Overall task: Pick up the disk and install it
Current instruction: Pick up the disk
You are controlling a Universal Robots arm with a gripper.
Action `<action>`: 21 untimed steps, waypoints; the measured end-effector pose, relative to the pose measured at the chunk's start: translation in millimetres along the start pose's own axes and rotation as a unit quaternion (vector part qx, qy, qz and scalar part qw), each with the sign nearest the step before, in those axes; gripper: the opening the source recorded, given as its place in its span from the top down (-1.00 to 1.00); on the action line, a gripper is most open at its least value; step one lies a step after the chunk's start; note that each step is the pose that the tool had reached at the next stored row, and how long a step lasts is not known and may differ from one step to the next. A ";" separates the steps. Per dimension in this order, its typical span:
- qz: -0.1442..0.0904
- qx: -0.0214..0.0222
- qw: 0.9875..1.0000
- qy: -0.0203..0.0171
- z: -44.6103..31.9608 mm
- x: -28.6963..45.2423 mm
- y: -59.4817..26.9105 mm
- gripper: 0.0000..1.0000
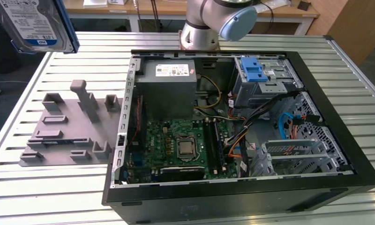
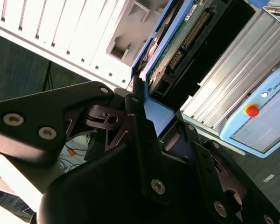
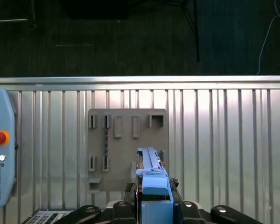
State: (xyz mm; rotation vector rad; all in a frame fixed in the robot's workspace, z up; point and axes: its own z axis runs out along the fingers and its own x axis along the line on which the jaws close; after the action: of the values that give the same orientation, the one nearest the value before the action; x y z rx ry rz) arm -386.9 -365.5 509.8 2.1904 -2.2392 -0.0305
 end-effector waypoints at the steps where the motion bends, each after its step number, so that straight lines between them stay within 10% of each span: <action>1: 0.000 0.000 1.000 0.000 0.0 0.3 -0.7 0.27; 21: 0.000 -0.001 1.000 0.000 -0.3 6.2 -14.7 0.27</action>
State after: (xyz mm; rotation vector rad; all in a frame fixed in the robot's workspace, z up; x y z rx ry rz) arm -372.4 -372.0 509.7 2.1897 -2.2385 -0.0321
